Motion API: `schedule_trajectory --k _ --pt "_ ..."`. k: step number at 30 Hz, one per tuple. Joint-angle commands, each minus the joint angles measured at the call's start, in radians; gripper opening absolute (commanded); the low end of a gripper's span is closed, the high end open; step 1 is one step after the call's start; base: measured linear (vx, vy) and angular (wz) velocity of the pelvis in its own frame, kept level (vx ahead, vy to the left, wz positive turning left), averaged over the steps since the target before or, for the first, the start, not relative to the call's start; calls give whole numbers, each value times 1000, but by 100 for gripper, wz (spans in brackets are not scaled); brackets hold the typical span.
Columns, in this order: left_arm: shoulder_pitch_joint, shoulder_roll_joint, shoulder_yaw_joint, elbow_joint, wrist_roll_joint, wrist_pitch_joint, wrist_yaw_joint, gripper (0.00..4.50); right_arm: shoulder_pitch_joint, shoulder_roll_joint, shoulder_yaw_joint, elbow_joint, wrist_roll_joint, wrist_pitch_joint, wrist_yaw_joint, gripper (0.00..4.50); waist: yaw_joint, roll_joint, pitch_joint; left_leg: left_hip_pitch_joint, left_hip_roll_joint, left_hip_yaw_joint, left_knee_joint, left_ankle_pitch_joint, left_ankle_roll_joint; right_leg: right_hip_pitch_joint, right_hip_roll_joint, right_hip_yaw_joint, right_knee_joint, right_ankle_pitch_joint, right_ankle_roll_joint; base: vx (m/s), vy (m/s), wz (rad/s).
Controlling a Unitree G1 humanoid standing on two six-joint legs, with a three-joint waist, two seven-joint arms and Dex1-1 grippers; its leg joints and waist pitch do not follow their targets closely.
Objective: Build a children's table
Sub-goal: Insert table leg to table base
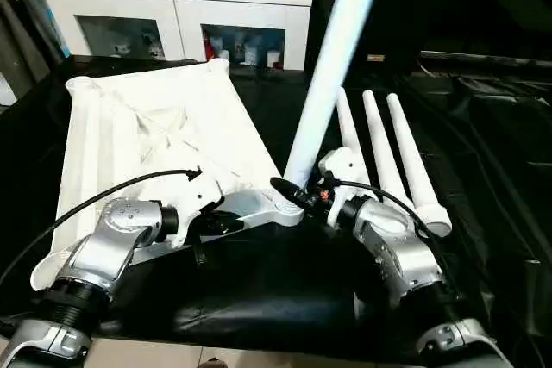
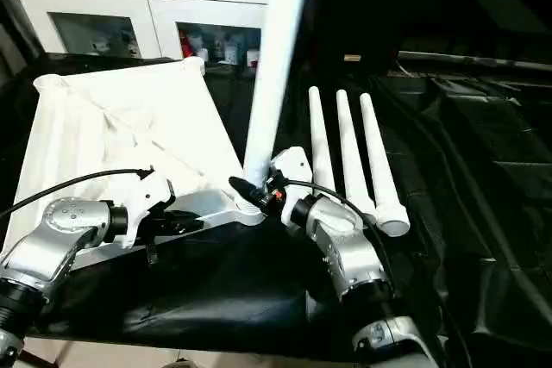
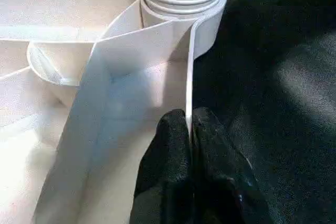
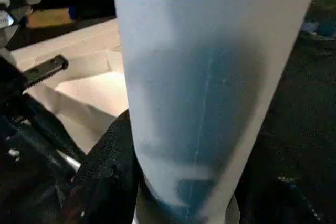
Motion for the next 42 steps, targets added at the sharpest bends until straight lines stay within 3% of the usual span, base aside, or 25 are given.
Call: schedule_trajectory --k 1,2,6,14,20,22,23,27,30,32,34,36,38,40,42 --pt "-19 7 46 1 -14 -24 26 0 20 -11 60 78 -29 102 57 191 -2 2 -54 20 60 -28 -83 -301 -3 33 -101 63 -103 -334 -155 0 0 0" --pt "-20 7 44 2 -13 -25 24 0 14 -12 61 82 -26 114 66 191 -3 -3 -53 20 60 -28 -83 -300 -2 34 -100 62 -103 -333 -155 0 0 0" --pt "-19 9 29 -14 -24 -25 -15 0 -26 -36 77 116 -10 184 170 191 -3 -2 -54 20 60 -28 -82 -293 1 35 -101 63 -101 -325 -158 0 0 0" --pt "-23 33 2 -55 -56 -34 -132 0 -70 -86 94 199 -23 136 336 191 3 2 -58 23 64 -27 -83 -296 -2 35 -98 60 -96 -263 -176 0 0 0" --pt "-42 41 7 -42 -55 -41 -155 0 -78 -100 89 216 -24 150 397 191 8 1 -57 25 65 -29 -86 -328 -12 35 -101 60 -97 -286 -184 0 0 0" --pt "-47 40 13 -34 -51 -41 -158 0 -81 -99 80 241 -31 135 399 191 7 8 -58 26 66 -30 -86 -338 -17 34 -102 61 -98 -292 -185 0 0 0" --pt "-47 39 14 -32 -50 -39 -156 0 -82 -97 76 248 -33 130 394 191 7 5 -58 27 65 -30 -86 -344 -19 35 -101 61 -99 -293 -186 0 0 0" --pt "-58 30 11 0 -18 -43 -120 0 -94 -81 47 286 -40 115 315 191 3 9 -48 35 64 -32 -90 -405 -29 28 -101 61 -109 -370 -180 0 0 0" --pt "-76 21 8 30 20 -30 -65 0 -124 -59 4 351 -53 104 157 191 -5 7 -37 53 62 -44 -92 -513 -55 19 -113 58 -130 -580 -137 0 0 0" --pt "-95 11 9 48 38 2 -24 0 -141 -42 -12 390 -64 102 65 191 -12 6 -34 56 60 -53 -94 -553 -63 21 -117 48 -144 -681 -95 -52 5 -11" --pt "-127 -17 20 60 48 82 43 0 -166 -11 -17 442 -87 90 -59 191 -20 12 -38 56 62 -63 -106 -590 -76 31 -114 33 -147 -664 -80 -47 20 -17" --pt "-149 -40 23 65 58 143 88 0 -186 15 -30 477 -87 97 -121 191 -29 19 -37 56 66 -69 -114 -637 -84 39 -111 22 -147 -610 -92 -19 12 -9" --pt "-174 -75 31 78 67 212 150 0 -213 42 -36 518 -96 108 -212 191 -41 22 -33 63 65 -73 -120 -697 -92 37 -107 11 -150 -568 -104 0 0 0" --pt "-202 -120 43 105 78 267 231 0 -241 68 -35 561 -114 106 -321 191 -43 23 -33 68 62 -73 -116 -706 -88 38 -112 6 -158 -592 -94 0 0 0" --pt "-227 -169 57 139 85 311 316 0 -266 95 -43 596 -119 97 -412 191 -47 21 -30 80 58 -70 -112 -722 -92 28 -106 -4 -167 -604 -85 0 0 0"
